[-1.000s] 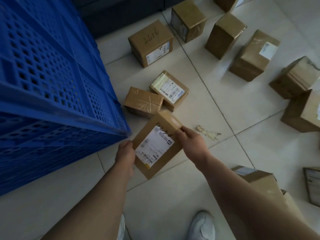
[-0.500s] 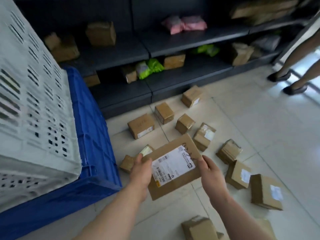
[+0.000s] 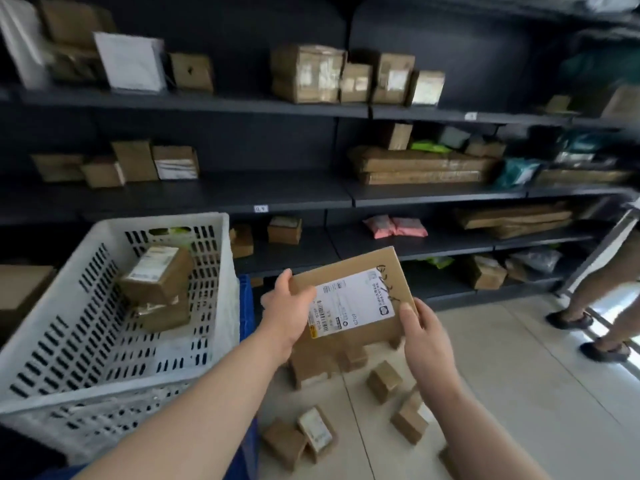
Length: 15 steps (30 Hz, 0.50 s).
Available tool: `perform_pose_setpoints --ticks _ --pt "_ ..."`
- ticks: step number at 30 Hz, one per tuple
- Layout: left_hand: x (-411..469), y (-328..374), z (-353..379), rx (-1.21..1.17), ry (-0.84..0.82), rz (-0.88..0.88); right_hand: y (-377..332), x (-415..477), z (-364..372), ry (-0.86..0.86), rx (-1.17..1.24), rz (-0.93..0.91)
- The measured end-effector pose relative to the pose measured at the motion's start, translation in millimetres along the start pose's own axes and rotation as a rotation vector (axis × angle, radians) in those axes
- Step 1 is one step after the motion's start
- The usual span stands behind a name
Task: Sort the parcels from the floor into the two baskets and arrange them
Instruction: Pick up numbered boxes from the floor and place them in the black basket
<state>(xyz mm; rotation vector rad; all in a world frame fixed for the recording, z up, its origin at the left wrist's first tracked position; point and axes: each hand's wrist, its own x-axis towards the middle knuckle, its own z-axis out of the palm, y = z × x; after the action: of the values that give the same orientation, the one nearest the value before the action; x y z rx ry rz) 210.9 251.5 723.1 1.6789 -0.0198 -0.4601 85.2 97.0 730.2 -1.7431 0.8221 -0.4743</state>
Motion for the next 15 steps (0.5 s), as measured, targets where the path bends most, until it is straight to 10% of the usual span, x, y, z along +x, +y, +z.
perform_pose_setpoints --ticks 15 --pt "-59.3 73.3 -348.6 -0.178 0.483 0.007 -195.2 -112.5 251.1 -0.502 0.012 -0.278"
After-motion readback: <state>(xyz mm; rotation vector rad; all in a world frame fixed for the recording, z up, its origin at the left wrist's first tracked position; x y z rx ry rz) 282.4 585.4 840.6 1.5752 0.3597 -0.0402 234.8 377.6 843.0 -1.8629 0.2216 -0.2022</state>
